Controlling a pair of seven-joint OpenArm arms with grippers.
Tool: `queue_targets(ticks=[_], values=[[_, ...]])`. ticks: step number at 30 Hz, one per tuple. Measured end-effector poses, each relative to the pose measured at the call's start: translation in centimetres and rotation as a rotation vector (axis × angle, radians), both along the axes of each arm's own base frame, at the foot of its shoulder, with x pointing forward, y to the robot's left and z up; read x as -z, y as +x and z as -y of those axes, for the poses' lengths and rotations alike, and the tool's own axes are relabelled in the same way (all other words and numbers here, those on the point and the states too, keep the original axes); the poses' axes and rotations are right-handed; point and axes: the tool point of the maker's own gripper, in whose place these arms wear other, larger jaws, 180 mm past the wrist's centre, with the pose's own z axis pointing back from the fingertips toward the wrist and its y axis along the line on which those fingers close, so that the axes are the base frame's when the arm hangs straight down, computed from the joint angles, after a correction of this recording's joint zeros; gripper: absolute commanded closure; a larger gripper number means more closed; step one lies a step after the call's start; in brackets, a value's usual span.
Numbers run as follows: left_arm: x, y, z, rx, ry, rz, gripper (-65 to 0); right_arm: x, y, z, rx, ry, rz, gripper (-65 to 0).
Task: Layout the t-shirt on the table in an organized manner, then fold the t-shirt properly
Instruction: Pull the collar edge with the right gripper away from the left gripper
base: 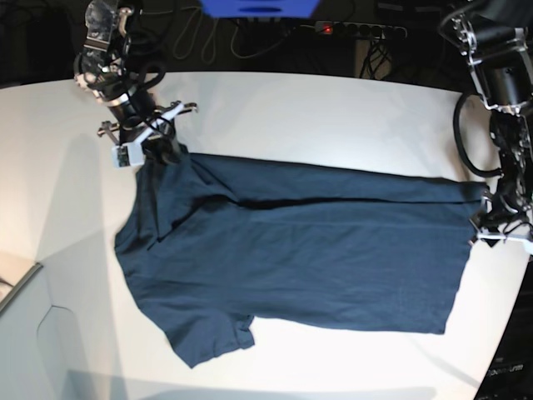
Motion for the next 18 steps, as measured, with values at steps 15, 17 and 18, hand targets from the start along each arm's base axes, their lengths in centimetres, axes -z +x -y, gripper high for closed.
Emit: queue_targets(ticks=[15, 17, 18], values=[[1.8, -2.5, -1.2, -0.013, 0.031, -0.049, -32.2, -4.0, 0.3, 4.7, 0.087, -0.095, 0.097, 0.0], [1.8, -2.6, -1.2, -0.015, 0.046, -0.034, -32.2, -4.8, 0.1, 5.5, 0.102, -0.111, 0.116, 0.0], [1.9, -2.7, -1.2, -0.014, 0.045, -0.036, -32.2, -4.7, -0.2, 5.6, 0.101, -0.116, 0.114, 0.0]])
